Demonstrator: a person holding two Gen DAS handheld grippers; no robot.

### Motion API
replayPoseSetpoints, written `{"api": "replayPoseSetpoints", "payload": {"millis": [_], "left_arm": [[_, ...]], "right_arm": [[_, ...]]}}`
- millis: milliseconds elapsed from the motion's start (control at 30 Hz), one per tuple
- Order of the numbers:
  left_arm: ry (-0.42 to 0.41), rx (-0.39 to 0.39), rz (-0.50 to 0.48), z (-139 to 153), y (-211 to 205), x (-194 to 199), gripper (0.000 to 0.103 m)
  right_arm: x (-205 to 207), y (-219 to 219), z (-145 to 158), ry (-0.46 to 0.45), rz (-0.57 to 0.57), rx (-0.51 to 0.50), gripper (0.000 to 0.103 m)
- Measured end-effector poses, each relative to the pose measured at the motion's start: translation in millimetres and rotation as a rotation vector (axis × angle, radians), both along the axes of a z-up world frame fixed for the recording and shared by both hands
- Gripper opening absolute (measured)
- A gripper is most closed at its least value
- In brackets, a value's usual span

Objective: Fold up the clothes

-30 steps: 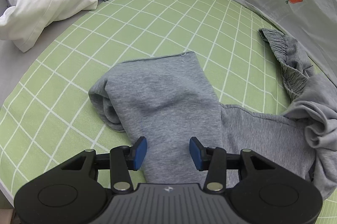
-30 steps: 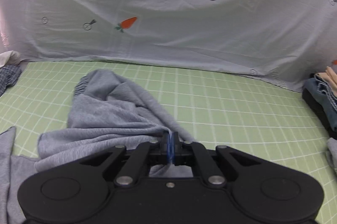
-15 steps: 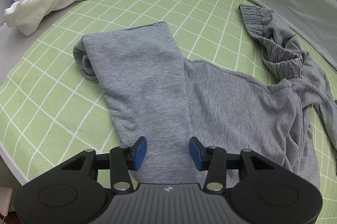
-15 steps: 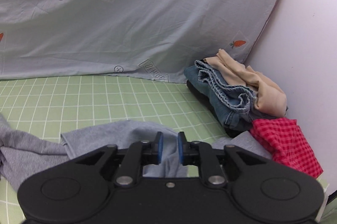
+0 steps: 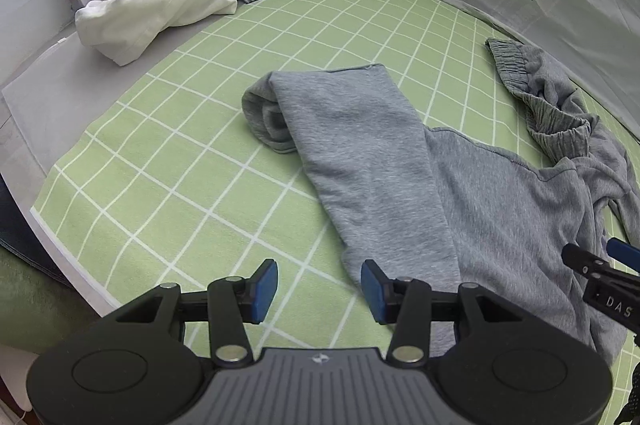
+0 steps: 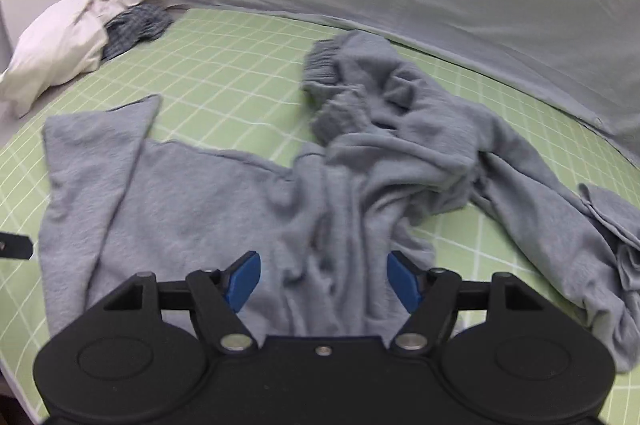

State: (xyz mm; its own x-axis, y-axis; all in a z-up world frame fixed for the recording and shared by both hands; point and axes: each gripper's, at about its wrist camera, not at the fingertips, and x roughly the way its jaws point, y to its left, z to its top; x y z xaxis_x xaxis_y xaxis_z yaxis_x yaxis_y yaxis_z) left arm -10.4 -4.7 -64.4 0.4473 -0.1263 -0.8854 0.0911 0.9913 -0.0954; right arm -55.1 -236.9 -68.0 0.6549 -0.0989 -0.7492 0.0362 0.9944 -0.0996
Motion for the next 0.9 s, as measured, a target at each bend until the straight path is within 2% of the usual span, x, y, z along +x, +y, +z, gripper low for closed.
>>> {"api": "replayPoseSetpoints", "payload": {"millis": [133, 233, 333, 433, 500, 567, 733, 900], "left_arm": [[-0.01, -0.002, 0.002, 1.2, 29.3, -6.4, 0.048], [-0.01, -0.007, -0.005, 0.5, 45.7, -9.2, 0.048], [-0.001, -0.019, -0.028, -2.9, 53.1, -9.1, 0.048], [0.004, -0.019, -0.062, -5.1, 54.0, -9.1, 0.048], [0.001, -0.02, -0.087, -4.8, 52.4, -9.7, 0.048], [-0.003, -0.021, -0.103, -3.9, 51.3, -9.1, 0.048], [-0.015, -0.034, -0.116, 0.2, 46.8, -3.6, 0.048], [-0.018, -0.058, -0.123, 2.5, 34.8, 2.7, 0.048]], "right_arm": [[9.3, 55.1, -9.2, -0.011, 0.134, 0.018, 0.067], [19.3, 81.8, -13.6, -0.013, 0.158, 0.053, 0.059], [33.3, 94.9, -16.9, -0.025, 0.131, 0.097, 0.052], [47.7, 99.7, -19.8, -0.011, 0.097, 0.155, 0.036], [55.0, 100.0, -23.0, 0.005, 0.08, 0.194, 0.017], [59.0, 99.7, -25.7, 0.021, 0.072, 0.211, 0.004], [45.5, 80.9, -8.1, -0.057, 0.014, 0.211, 0.001], [16.3, 30.2, 25.5, -0.169, -0.156, 0.166, 0.001]]}}
